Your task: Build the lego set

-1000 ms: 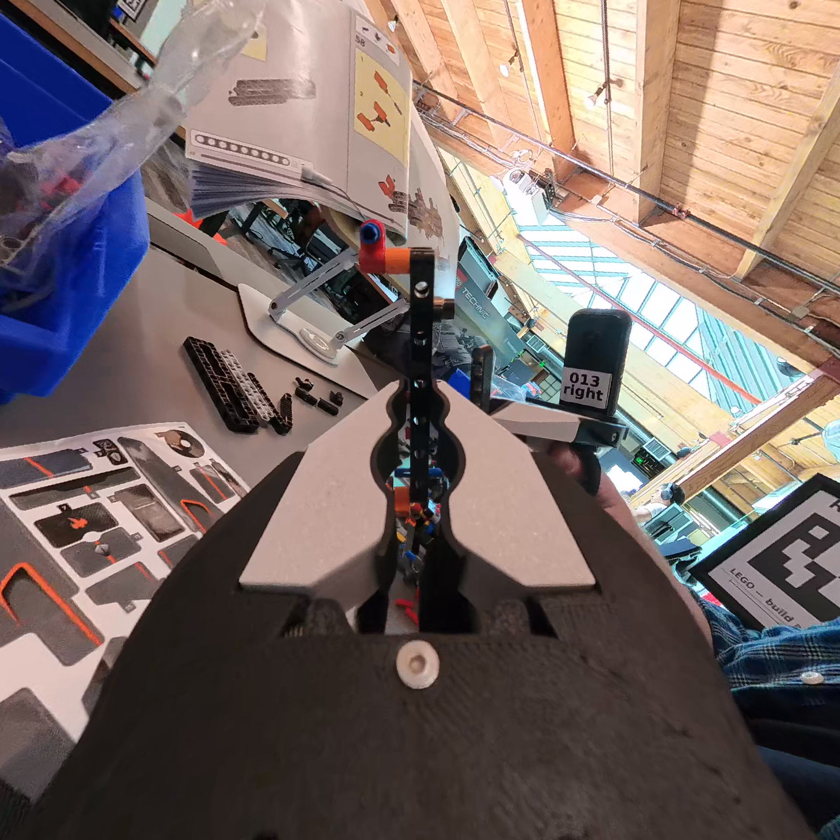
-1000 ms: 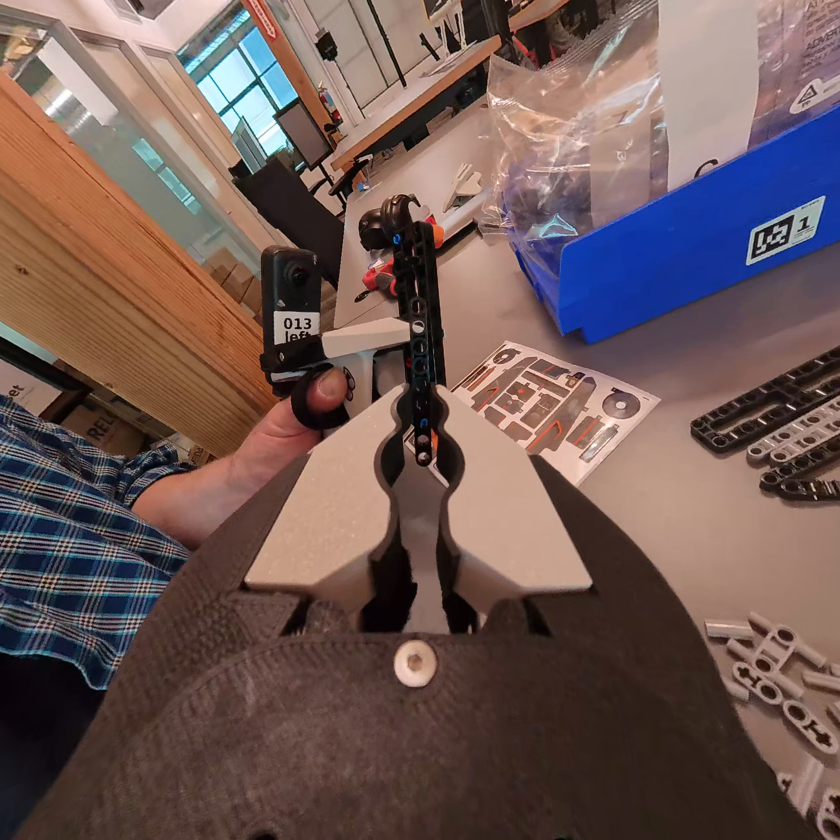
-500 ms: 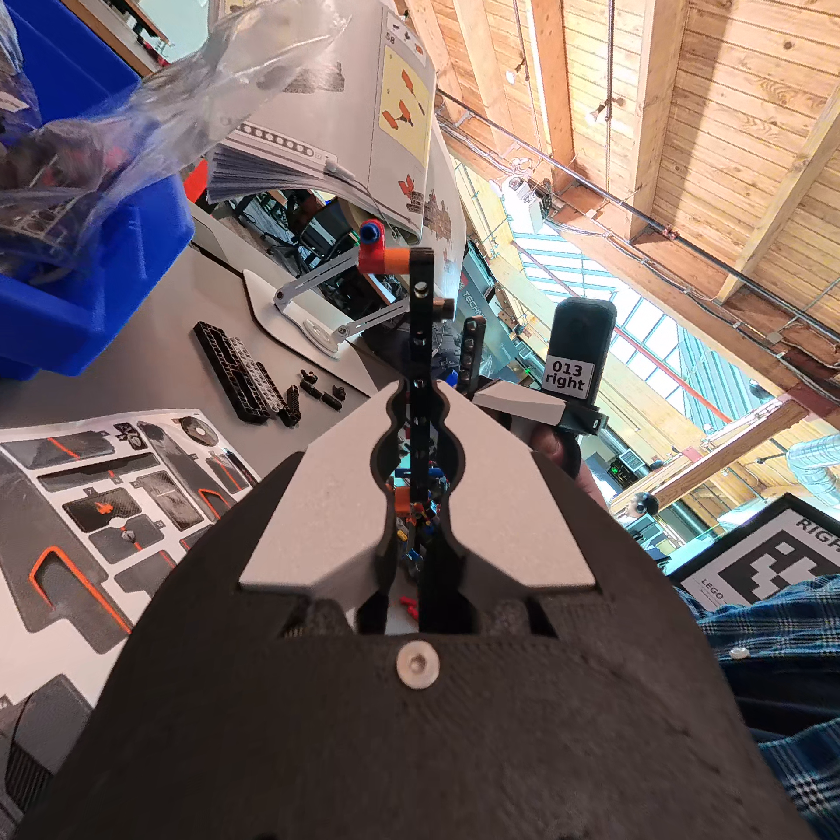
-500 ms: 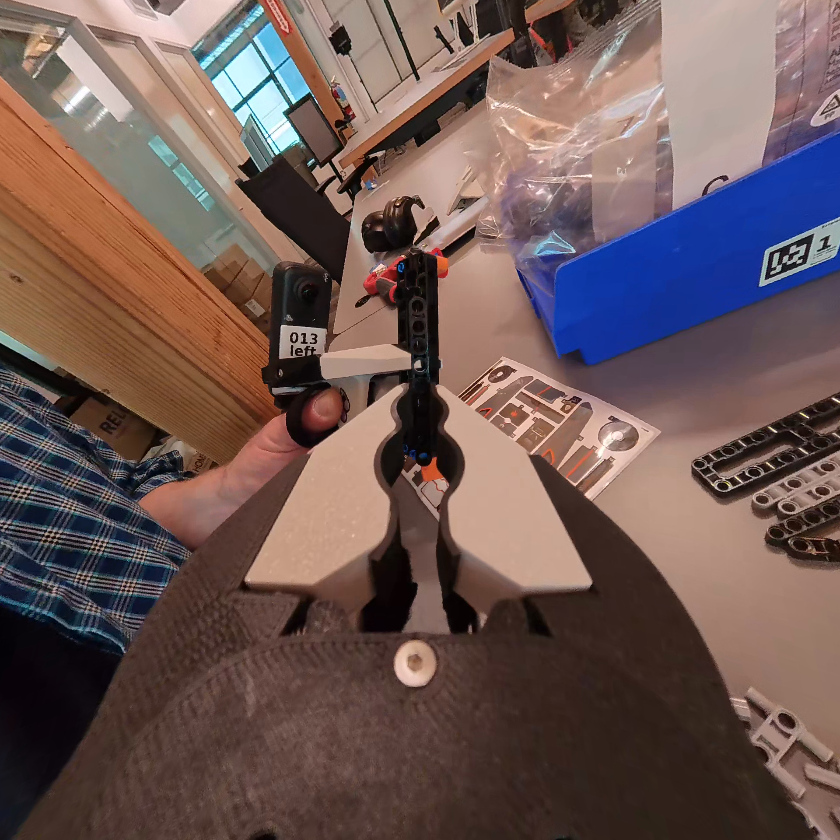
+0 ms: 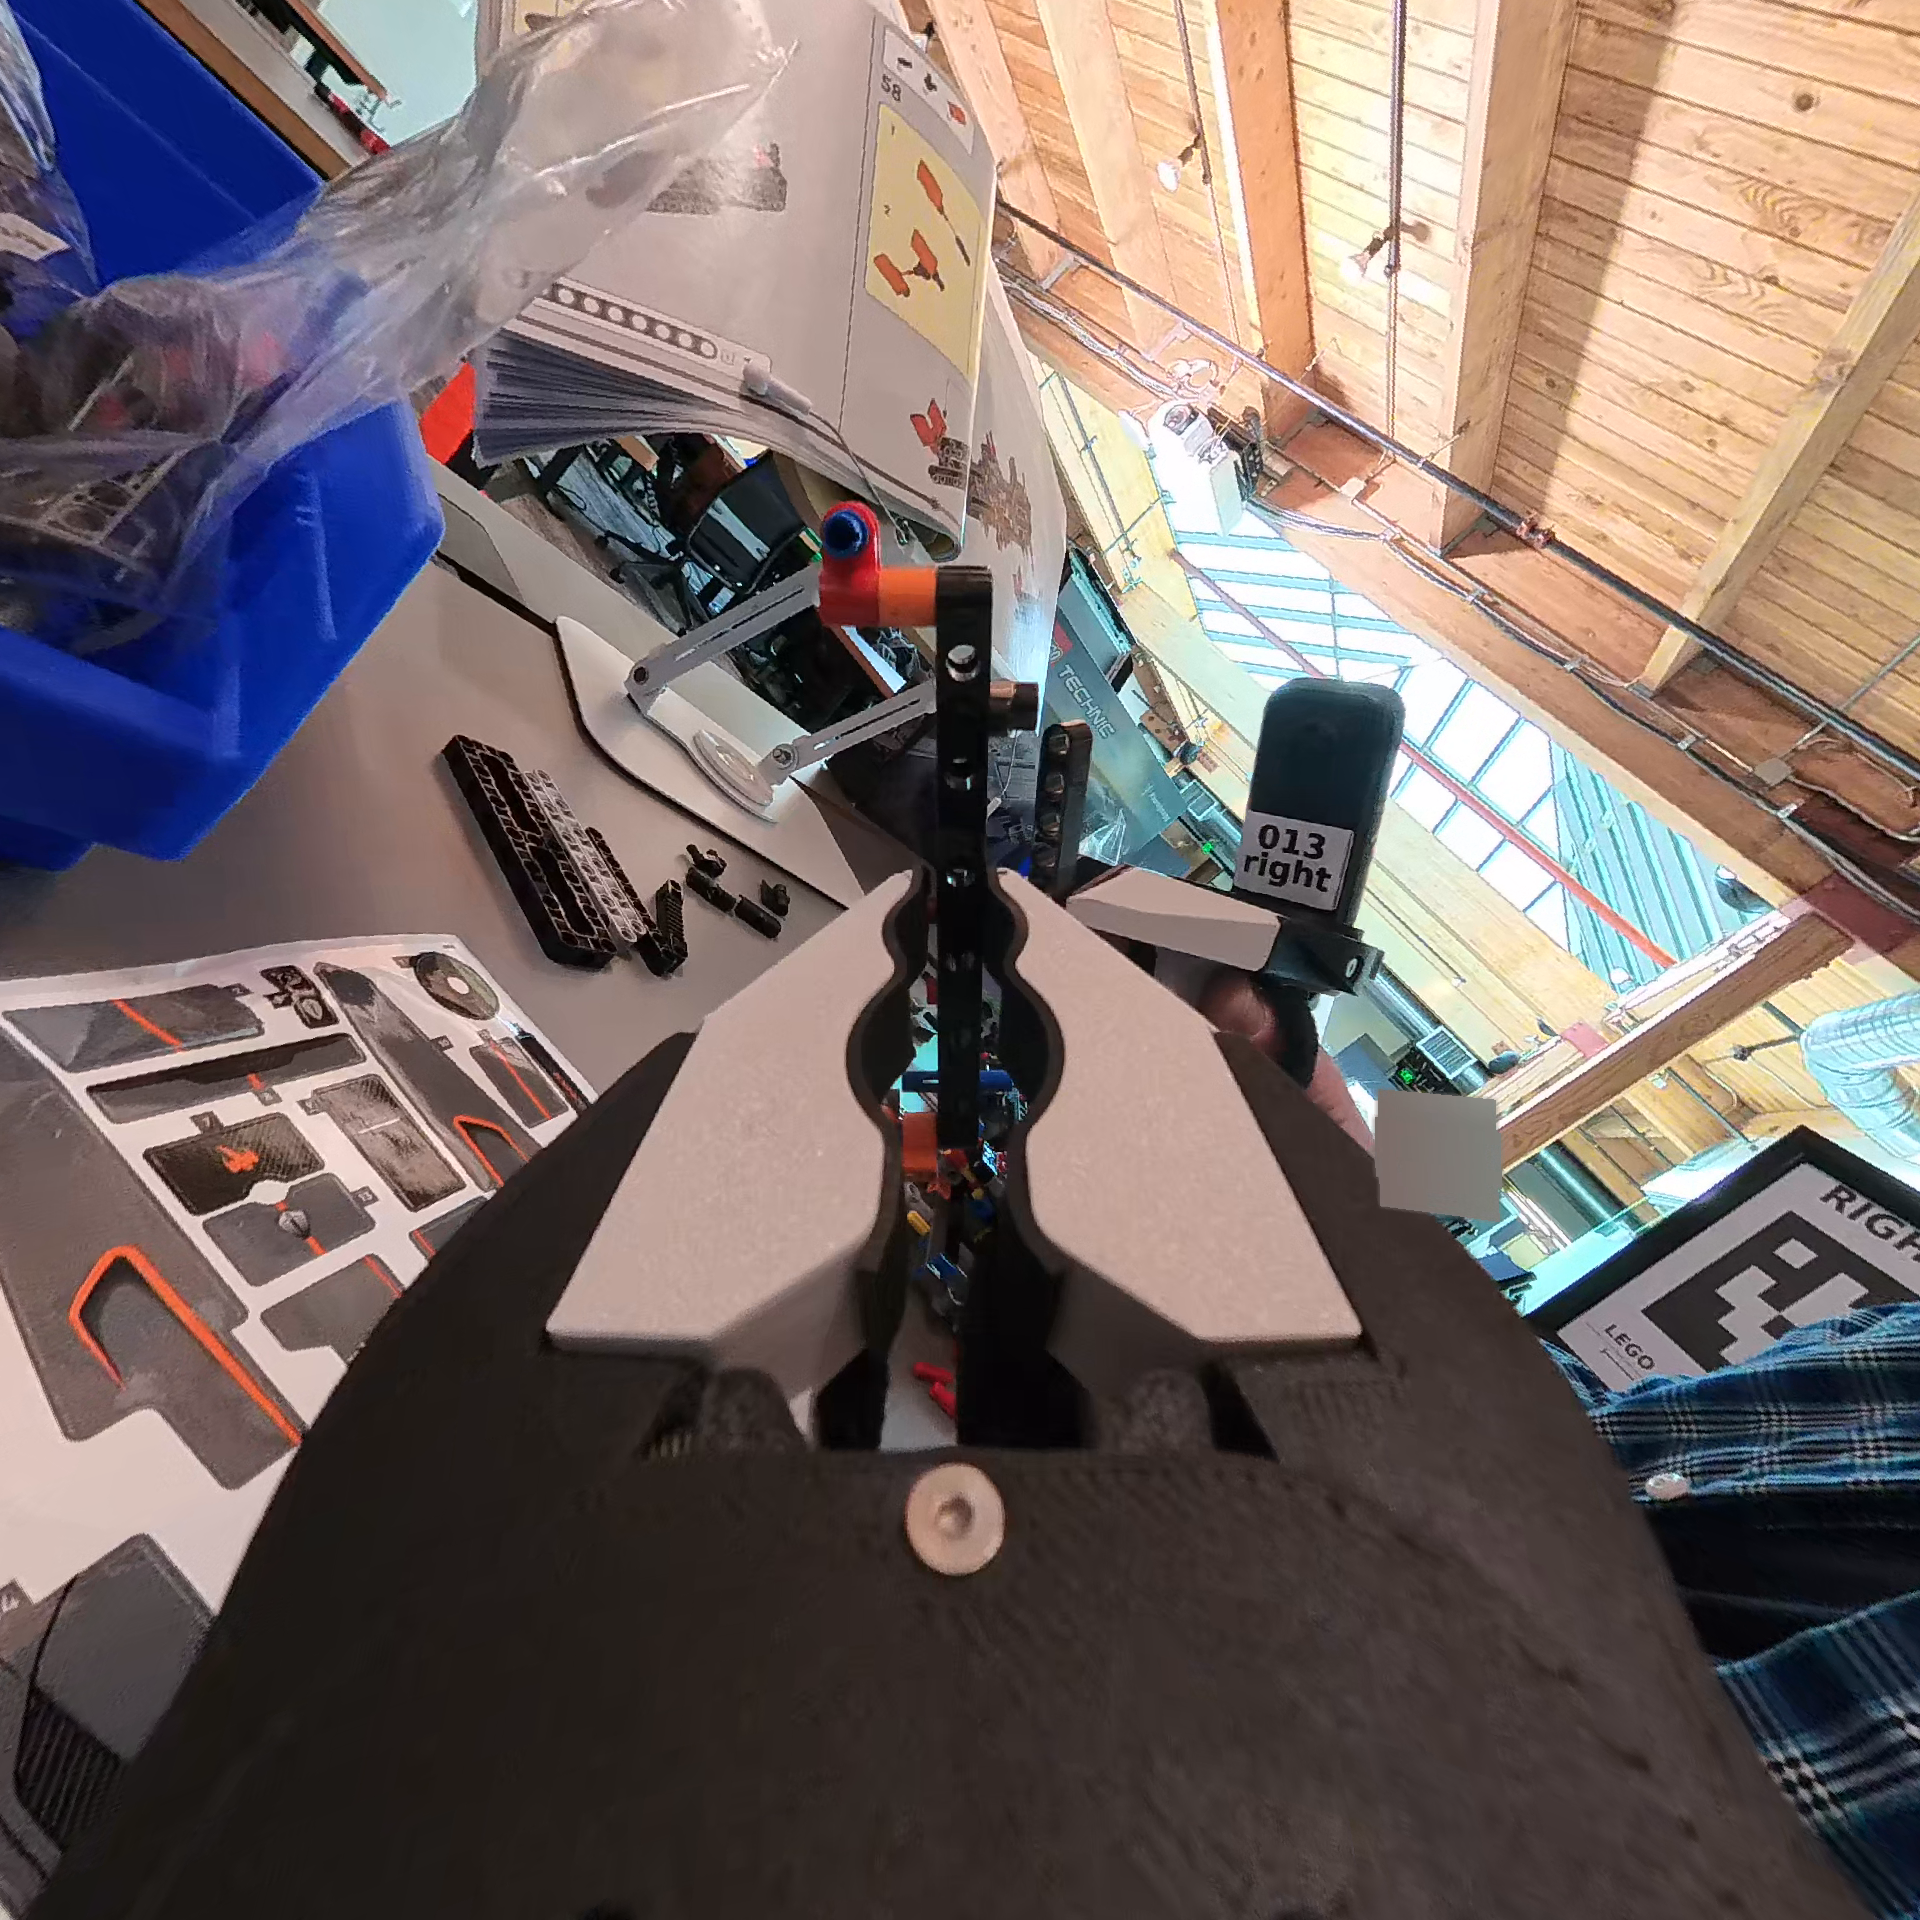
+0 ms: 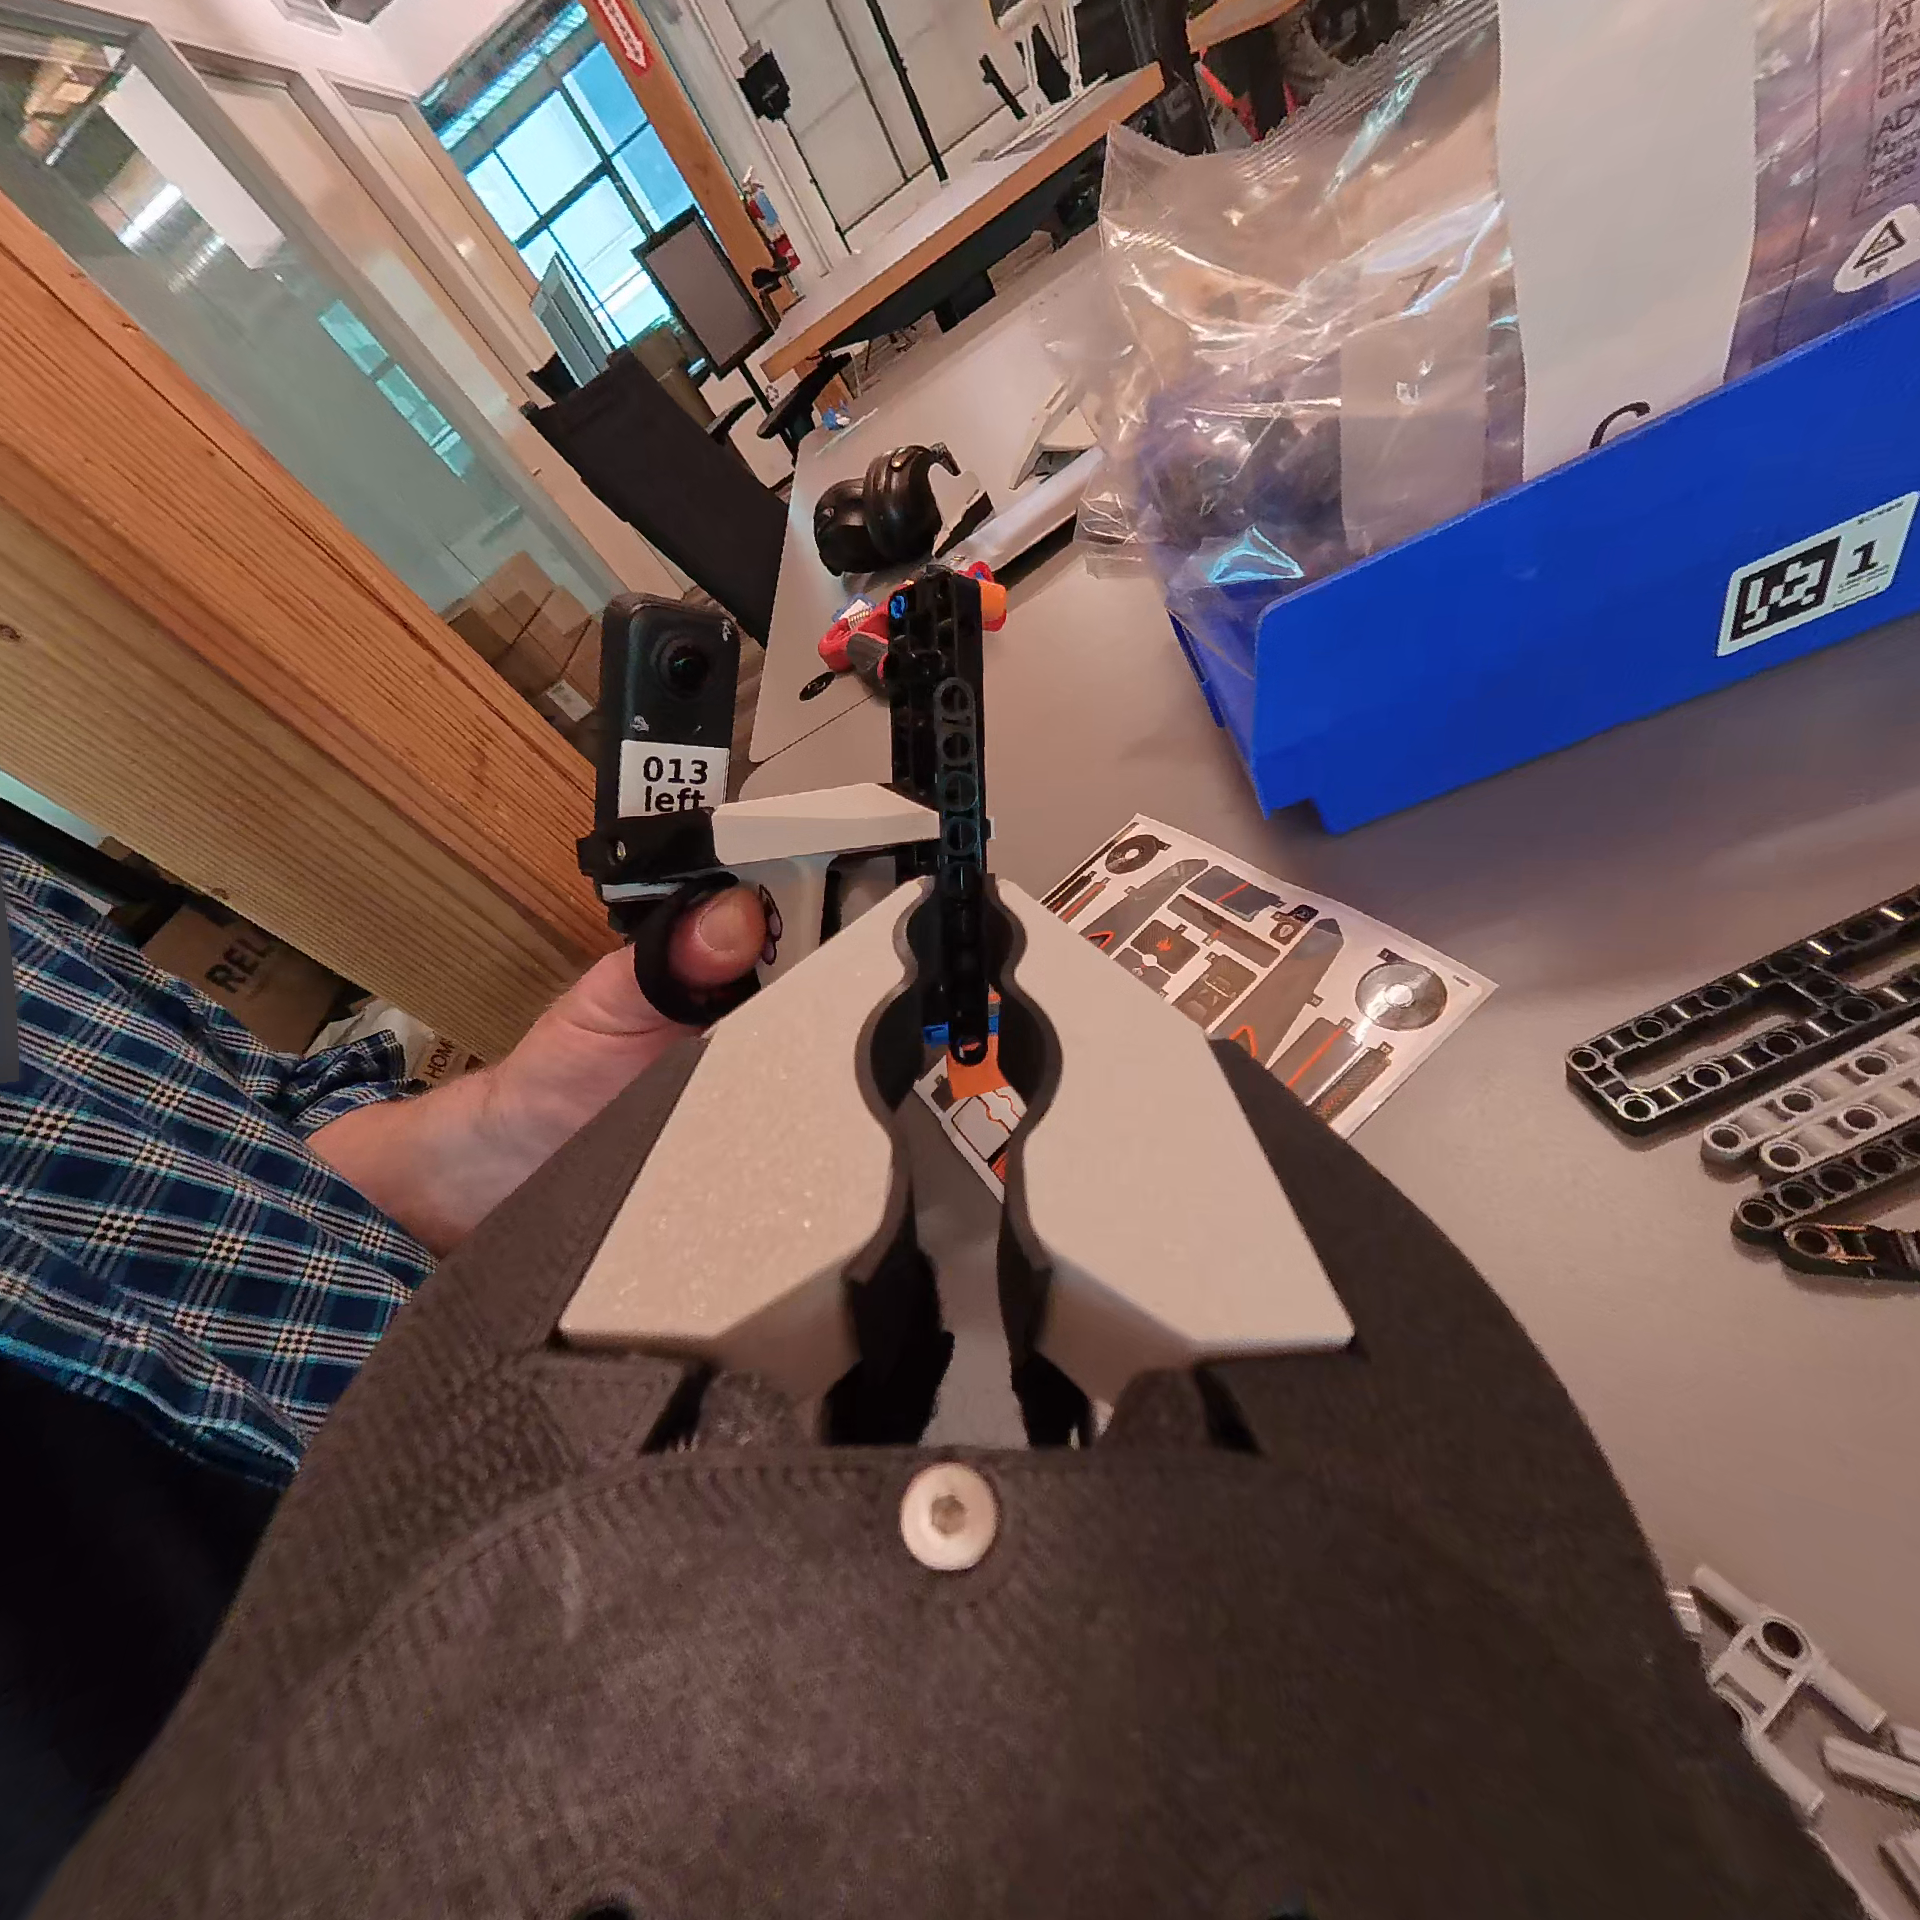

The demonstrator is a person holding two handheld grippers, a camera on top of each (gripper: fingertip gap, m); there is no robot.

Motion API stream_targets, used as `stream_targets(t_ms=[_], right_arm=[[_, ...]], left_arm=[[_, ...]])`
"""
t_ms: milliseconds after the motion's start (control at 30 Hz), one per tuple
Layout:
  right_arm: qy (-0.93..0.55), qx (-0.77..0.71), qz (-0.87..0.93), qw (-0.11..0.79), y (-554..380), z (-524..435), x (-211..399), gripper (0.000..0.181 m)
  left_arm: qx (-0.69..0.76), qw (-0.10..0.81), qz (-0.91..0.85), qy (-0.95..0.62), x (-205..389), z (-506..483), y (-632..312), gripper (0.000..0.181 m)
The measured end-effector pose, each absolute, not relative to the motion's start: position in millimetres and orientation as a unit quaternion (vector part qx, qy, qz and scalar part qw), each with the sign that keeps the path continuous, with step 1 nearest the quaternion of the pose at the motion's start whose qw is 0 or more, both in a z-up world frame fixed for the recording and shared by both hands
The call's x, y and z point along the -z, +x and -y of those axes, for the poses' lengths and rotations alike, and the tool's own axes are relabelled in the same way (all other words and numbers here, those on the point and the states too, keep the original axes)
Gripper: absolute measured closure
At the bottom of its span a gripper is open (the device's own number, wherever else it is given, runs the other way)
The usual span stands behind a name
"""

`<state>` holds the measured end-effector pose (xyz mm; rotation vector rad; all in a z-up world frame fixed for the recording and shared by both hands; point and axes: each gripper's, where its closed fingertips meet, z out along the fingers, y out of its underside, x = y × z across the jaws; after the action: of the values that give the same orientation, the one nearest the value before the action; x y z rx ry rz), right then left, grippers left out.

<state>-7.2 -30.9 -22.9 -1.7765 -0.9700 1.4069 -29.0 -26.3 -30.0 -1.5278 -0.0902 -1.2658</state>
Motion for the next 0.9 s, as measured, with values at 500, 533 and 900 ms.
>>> stream_targets(t_ms=[500,533,900], right_arm=[[-0.681,-0.526,0.376,0.344,-4.3,33.1,20.4,0.177],[-0.681,-0.526,0.375,0.345,-4.3,32.8,20.0,0.177],[-0.699,-0.506,0.376,0.338,-12.8,37.7,24.5,0.177]], left_arm=[[0.534,0.546,0.036,-0.645,30.5,26.5,-26.4,0.172],[0.534,0.545,0.037,-0.645,30.7,26.4,-26.4,0.172],[0.551,0.538,0.063,-0.635,33.6,23.8,-32.3,0.172]])
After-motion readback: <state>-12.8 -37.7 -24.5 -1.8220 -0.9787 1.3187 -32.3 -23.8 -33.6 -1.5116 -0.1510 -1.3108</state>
